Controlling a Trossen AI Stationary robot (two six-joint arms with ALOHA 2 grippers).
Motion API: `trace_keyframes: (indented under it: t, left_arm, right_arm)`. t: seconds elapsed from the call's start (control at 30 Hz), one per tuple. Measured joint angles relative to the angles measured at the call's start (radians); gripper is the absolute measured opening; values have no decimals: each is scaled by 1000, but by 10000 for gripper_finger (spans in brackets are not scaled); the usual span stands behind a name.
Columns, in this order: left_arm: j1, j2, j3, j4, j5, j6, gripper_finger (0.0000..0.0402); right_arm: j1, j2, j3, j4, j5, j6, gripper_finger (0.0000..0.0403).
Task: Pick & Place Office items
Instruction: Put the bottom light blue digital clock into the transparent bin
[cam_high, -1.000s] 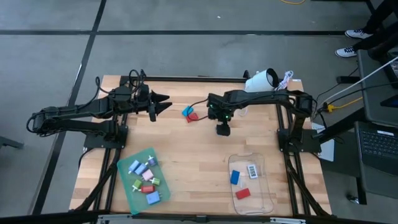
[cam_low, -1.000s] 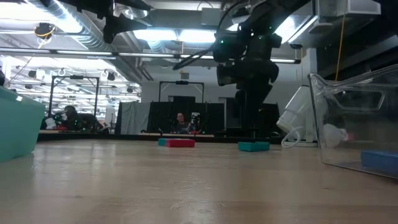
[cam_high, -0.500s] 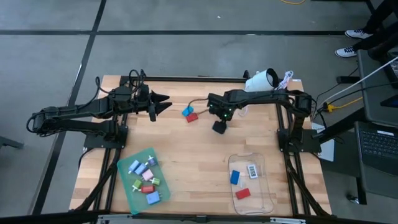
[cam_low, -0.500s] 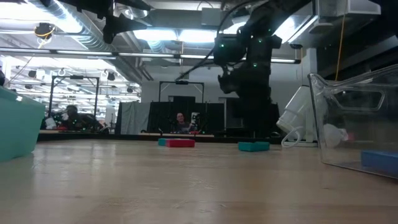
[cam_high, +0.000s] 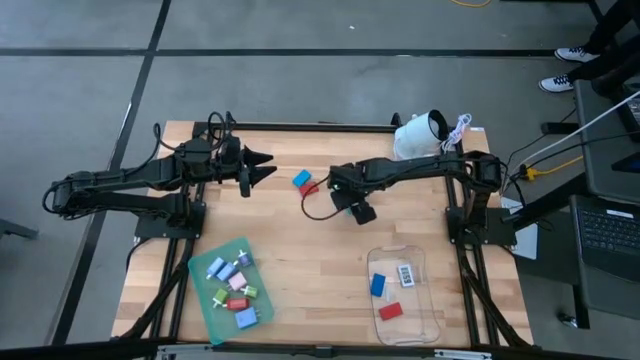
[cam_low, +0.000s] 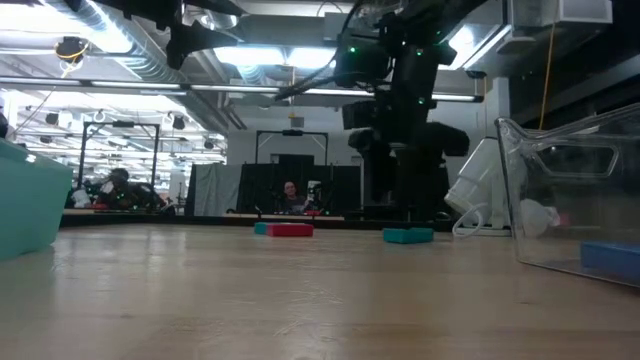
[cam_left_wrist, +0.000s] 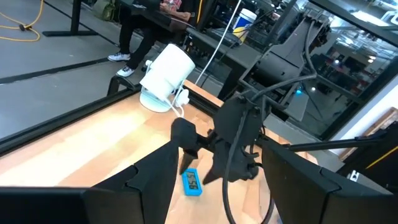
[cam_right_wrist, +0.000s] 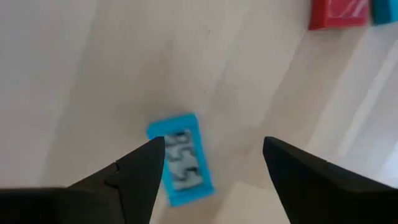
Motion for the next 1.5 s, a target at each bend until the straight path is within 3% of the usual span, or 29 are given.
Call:
trace_keyframes:
  t: [0.4,0.8,0.93,1.1,1.33,1.5]
  left_arm:
    - [0,0,0,-3,0,10,226]
    - [0,0,0,-23,-1,10,226]
    - [0,1,0,-30,-7,11,226]
    - [0,1,0,-43,-11,17,226]
    - [0,1,0,-52,-35,19,226]
    - [0,1,0,-48,-36,19,226]
  right_arm:
    - [-20,33,-14,-53,-62,-143,278]
    - [-20,140,-20,-25,-85,-108,274]
    - [-18,145,-20,-27,-73,-68,236]
    - [-21,146,-20,-26,-64,-32,135]
    - [-35,145,2,-37,-94,53,138]
    - [-73,141,110,-59,-264,175,138]
